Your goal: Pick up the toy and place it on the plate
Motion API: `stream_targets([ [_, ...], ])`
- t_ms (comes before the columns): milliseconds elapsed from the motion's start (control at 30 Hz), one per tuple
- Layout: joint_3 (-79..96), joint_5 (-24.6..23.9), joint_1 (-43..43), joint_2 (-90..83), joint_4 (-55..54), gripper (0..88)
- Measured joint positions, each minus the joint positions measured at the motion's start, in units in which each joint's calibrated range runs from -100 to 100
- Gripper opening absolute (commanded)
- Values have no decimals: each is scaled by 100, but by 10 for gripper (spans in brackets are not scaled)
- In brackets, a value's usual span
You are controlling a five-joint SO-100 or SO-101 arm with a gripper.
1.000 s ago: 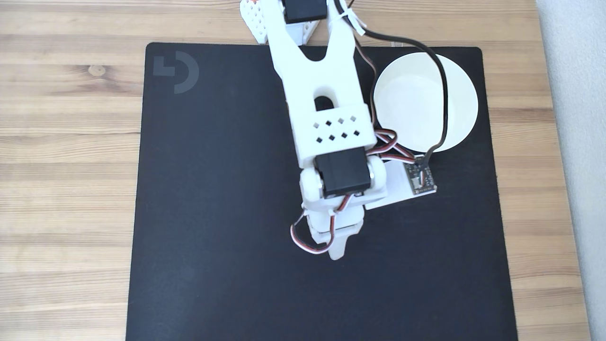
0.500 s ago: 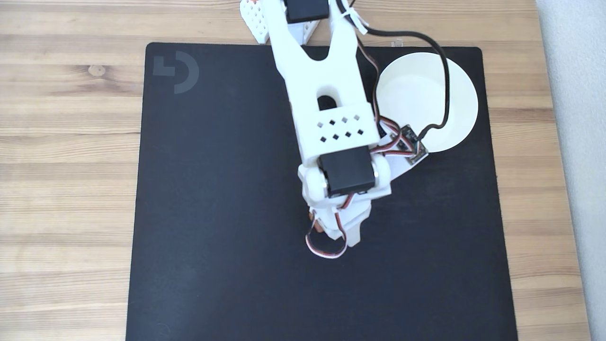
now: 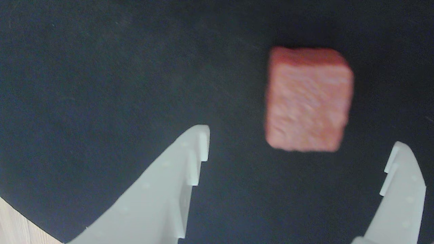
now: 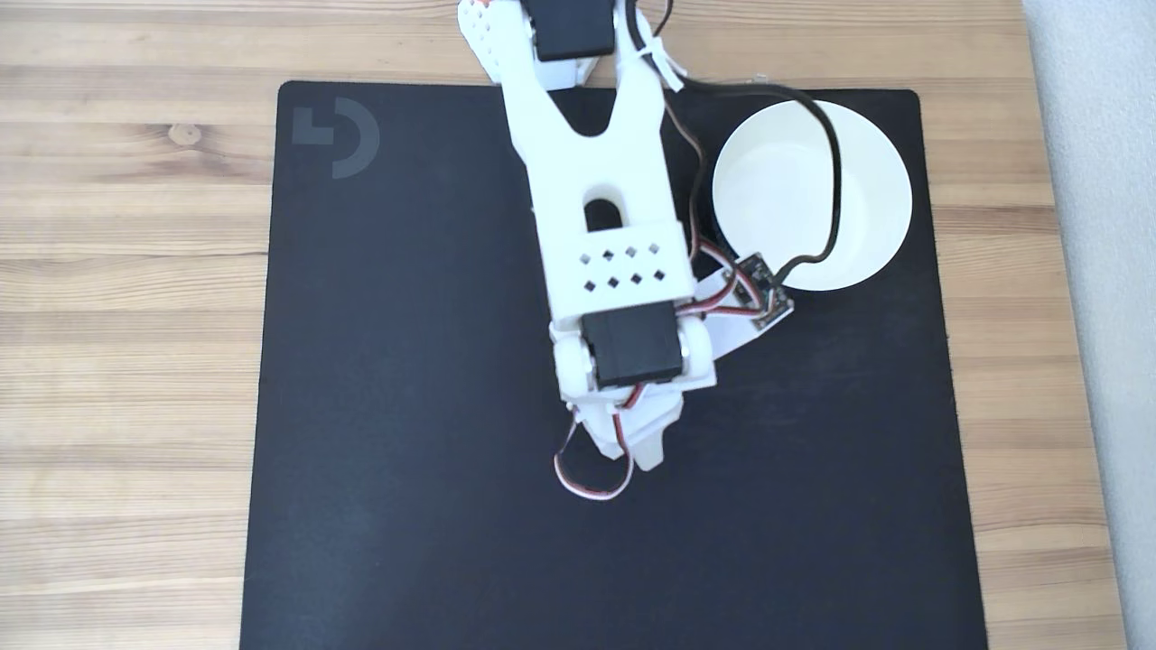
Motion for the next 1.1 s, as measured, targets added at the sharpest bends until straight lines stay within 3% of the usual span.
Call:
stream_targets([
  [900,-208,15,58,966,-253,358],
  [1033,-208,5,42,966,-253,196],
  [1100,-312,5,25,974,-321,63],
])
